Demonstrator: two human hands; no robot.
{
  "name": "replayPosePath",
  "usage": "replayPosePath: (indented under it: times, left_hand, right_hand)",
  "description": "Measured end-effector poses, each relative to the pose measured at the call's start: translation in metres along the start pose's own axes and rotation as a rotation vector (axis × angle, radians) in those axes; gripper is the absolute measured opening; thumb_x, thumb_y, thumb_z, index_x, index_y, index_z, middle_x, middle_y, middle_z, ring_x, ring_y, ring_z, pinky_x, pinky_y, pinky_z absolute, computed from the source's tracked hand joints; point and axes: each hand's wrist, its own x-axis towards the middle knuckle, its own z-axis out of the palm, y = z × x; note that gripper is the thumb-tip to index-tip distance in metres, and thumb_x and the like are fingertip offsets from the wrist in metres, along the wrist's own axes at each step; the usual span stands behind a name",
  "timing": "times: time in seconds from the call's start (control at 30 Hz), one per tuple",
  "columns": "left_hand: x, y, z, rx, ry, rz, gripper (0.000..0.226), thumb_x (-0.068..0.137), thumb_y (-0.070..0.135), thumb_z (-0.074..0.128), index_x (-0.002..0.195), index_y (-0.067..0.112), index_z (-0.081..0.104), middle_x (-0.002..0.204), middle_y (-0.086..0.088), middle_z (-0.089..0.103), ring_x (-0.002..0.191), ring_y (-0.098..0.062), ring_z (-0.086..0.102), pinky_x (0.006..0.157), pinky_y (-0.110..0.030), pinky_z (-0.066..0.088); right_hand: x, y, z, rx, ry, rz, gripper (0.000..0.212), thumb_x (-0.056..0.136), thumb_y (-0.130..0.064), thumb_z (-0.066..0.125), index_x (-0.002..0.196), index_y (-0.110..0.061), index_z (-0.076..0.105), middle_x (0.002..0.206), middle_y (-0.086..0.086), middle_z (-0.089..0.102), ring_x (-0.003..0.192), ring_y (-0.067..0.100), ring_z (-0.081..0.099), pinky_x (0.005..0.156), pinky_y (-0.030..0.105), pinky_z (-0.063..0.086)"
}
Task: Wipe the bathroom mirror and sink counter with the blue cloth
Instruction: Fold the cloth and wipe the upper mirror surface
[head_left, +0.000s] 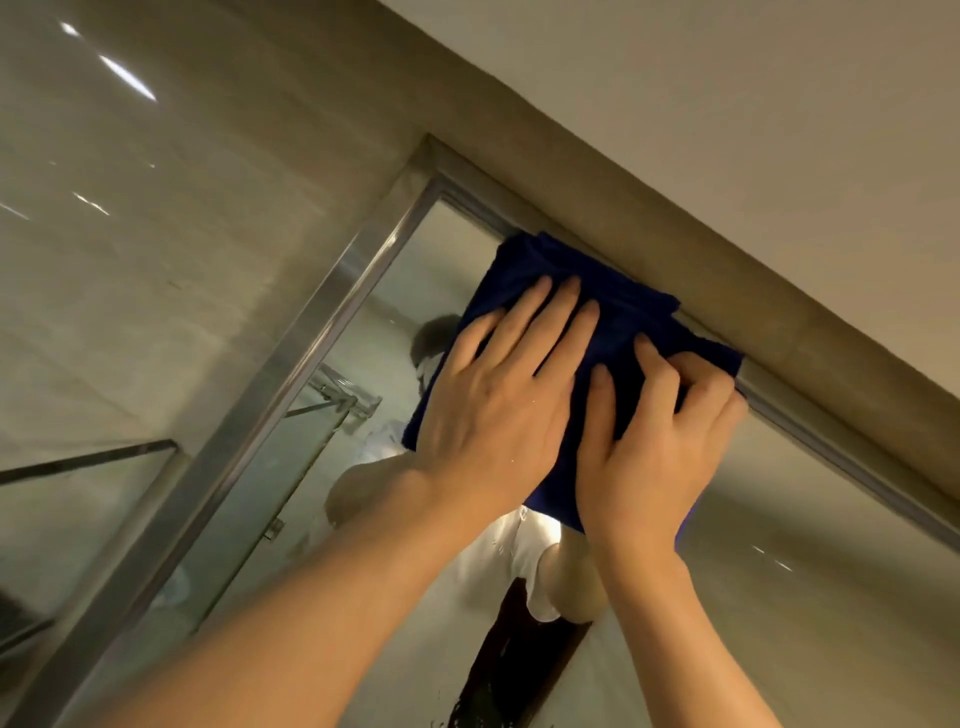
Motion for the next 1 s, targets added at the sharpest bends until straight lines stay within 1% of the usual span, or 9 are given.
replayPosePath:
  times: [0.17,0.3,0.4,0.53,0.7,0.83,0.87,0.93,1.0]
  left_hand:
    - [0.003,-0.038,-0.011,0.06,-0.055,0.001,0.051,0.103,0.023,0.034,0.153,0.011,0.034,0.16,-0.009,0.031,0.149,-0.023,0.027,0.118,-0.039,0.027]
    - [0.007,-0.069,-0.019,0.12,-0.06,-0.053,0.052,0.104,0.024,0.03,0.153,0.009,0.03,0.16,-0.011,0.029,0.148,-0.025,0.027,0.117,-0.04,0.024]
    - [0.004,-0.066,-0.019,0.129,-0.077,-0.054,0.053,0.104,0.025,0.028,0.154,0.007,0.027,0.162,-0.01,0.026,0.15,-0.024,0.023,0.118,-0.039,0.02]
    - [-0.001,-0.027,-0.01,0.082,-0.078,-0.037,0.054,0.105,0.029,0.025,0.155,0.007,0.027,0.162,-0.01,0.024,0.151,-0.024,0.021,0.12,-0.039,0.019]
    - [-0.005,0.039,0.013,0.07,-0.079,0.0,0.055,0.105,0.029,0.024,0.155,0.007,0.025,0.163,-0.009,0.023,0.151,-0.023,0.02,0.122,-0.04,0.018]
    - [-0.016,0.109,0.033,0.036,-0.108,0.06,0.057,0.104,0.031,0.029,0.156,0.01,0.021,0.164,-0.007,0.021,0.151,-0.022,0.019,0.122,-0.037,0.013]
    - [-0.019,0.127,0.038,0.026,-0.128,0.093,0.058,0.104,0.031,0.031,0.156,0.011,0.019,0.164,-0.006,0.02,0.151,-0.022,0.017,0.122,-0.037,0.01]
    - [-0.024,0.154,0.047,-0.003,-0.165,0.121,0.059,0.104,0.031,0.033,0.157,0.011,0.016,0.165,-0.006,0.016,0.152,-0.022,0.013,0.122,-0.036,0.006]
    - [-0.026,0.161,0.05,0.003,-0.175,0.095,0.059,0.105,0.031,0.031,0.157,0.011,0.014,0.165,-0.007,0.013,0.153,-0.022,0.01,0.122,-0.036,0.005]
  right_hand:
    - [0.005,-0.041,0.016,0.104,-0.032,0.089,0.04,0.091,-0.019,0.064,0.124,0.003,0.057,0.12,0.023,0.055,0.108,0.031,0.045,0.091,0.039,0.044]
    - [0.015,-0.067,0.032,0.151,-0.012,0.017,0.028,0.091,-0.02,0.063,0.111,-0.001,0.064,0.115,0.02,0.06,0.104,0.034,0.051,0.088,0.042,0.046]
    - [0.015,-0.056,0.03,0.205,0.016,-0.028,0.023,0.091,-0.02,0.064,0.107,-0.004,0.068,0.111,0.017,0.062,0.101,0.032,0.054,0.083,0.039,0.047]
    - [0.012,-0.016,0.011,0.231,0.032,-0.013,0.022,0.093,-0.021,0.063,0.107,-0.006,0.069,0.109,0.014,0.062,0.097,0.03,0.056,0.08,0.039,0.047]
    - [-0.001,0.043,-0.02,0.199,0.038,0.047,0.029,0.095,-0.023,0.062,0.109,0.002,0.064,0.111,0.019,0.061,0.1,0.032,0.056,0.086,0.038,0.046]
    - [-0.017,0.107,-0.054,0.088,0.039,0.053,0.03,0.097,-0.022,0.059,0.107,0.006,0.061,0.108,0.025,0.059,0.1,0.038,0.053,0.092,0.027,0.034]
    - [-0.023,0.121,-0.063,0.05,0.056,0.052,0.028,0.097,-0.02,0.059,0.106,0.006,0.061,0.106,0.026,0.059,0.099,0.039,0.053,0.091,0.031,0.034]
    - [-0.033,0.142,-0.079,-0.076,0.092,0.048,0.026,0.097,-0.02,0.06,0.104,0.005,0.063,0.104,0.028,0.059,0.096,0.044,0.055,0.084,0.046,0.038]
    - [-0.037,0.15,-0.082,-0.151,0.097,0.042,0.024,0.097,-0.02,0.059,0.102,0.002,0.066,0.101,0.028,0.059,0.091,0.046,0.056,0.075,0.051,0.04]
